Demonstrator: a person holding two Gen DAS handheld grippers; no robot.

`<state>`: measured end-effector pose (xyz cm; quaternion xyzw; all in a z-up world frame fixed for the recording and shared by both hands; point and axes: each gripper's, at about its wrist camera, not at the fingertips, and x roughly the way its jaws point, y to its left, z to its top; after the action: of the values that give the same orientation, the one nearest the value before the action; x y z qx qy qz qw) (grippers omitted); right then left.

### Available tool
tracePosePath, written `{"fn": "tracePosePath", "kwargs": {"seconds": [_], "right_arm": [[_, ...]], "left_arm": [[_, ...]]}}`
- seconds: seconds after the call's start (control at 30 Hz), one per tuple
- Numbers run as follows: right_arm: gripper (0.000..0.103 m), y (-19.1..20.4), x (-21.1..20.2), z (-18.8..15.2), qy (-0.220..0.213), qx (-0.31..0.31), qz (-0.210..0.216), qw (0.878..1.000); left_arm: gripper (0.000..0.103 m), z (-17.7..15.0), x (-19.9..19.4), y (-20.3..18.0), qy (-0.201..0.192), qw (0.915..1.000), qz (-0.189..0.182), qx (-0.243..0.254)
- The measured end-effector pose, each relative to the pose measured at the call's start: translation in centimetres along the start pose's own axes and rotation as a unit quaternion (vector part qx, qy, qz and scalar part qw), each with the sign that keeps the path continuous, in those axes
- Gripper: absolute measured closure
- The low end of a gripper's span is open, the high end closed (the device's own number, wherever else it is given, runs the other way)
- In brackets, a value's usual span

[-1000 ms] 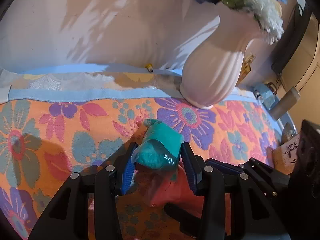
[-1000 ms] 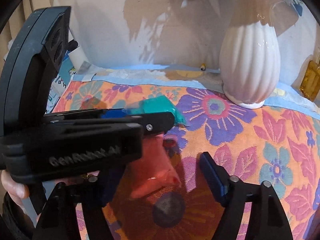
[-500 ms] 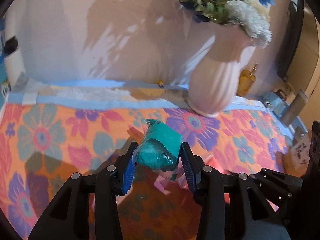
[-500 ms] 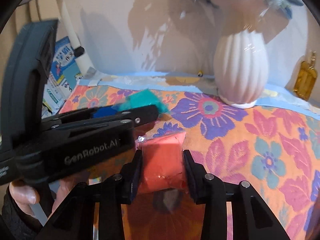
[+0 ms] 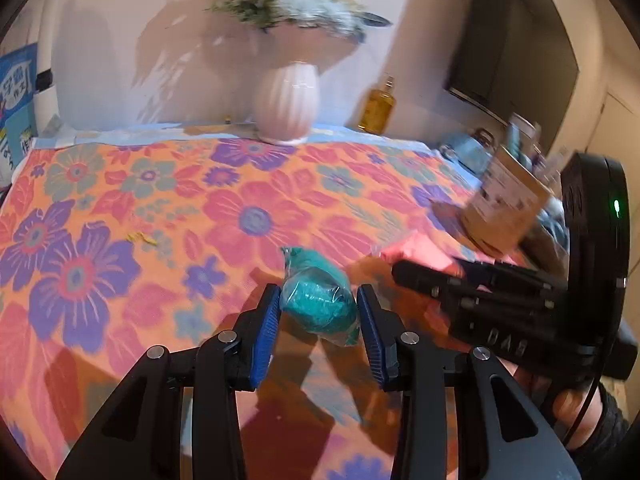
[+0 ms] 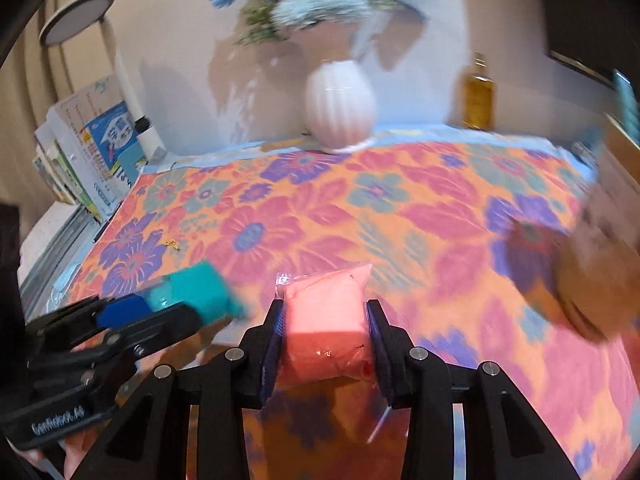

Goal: Organize soft objects
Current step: 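Carry the pink and teal pouches to the glass bowl and release them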

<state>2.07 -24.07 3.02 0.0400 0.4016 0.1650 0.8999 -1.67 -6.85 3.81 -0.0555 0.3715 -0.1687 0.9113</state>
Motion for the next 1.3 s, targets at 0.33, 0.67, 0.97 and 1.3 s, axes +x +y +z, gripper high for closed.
{"fn": "tracePosePath", "kwargs": {"seconds": [0.33, 0.67, 0.97, 1.3], "right_arm": [[0.064, -3.9, -4.5, -5.6, 0.028, 0.023, -0.052, 0.998], [0.036, -3.1, -4.5, -5.8, 0.022, 0.014, -0.039, 0.999], [0.064, -4.6, -6.1, -5.9, 0.015, 0.018, -0.047, 0.999], [0.064, -10.6, -15.2, -4.6, -0.071, 0.075, -0.067, 0.992]], "left_arm": [[0.061, -2.8, 0.0, -3.0, 0.064, 0.9975, -0.008, 0.028], [0.039, -2.7, 0.7, -3.0, 0.069, 0.9971, 0.023, 0.020], [0.066, -2.0, 1.2, -5.6, 0.080, 0.9962, 0.006, 0.034], [0.066, 0.2, -0.3, -16.7, 0.032, 0.9876, -0.073, 0.135]]}}
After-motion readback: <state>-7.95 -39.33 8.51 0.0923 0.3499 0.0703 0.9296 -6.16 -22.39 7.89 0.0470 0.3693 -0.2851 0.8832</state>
